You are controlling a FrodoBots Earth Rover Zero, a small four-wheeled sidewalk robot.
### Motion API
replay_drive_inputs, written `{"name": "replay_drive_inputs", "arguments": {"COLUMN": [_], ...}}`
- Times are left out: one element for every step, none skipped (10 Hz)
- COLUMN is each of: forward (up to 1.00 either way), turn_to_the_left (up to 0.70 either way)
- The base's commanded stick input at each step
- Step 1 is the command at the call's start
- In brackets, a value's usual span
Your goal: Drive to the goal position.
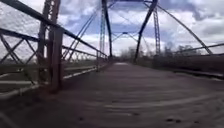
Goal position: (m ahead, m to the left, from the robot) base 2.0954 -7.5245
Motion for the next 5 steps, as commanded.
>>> {"name": "replay_drive_inputs", "arguments": {"forward": [0.91,0.92,0.91,0.82,0.82], "turn_to_the_left": [0.00,0.00,0.00,0.00,0.00]}}
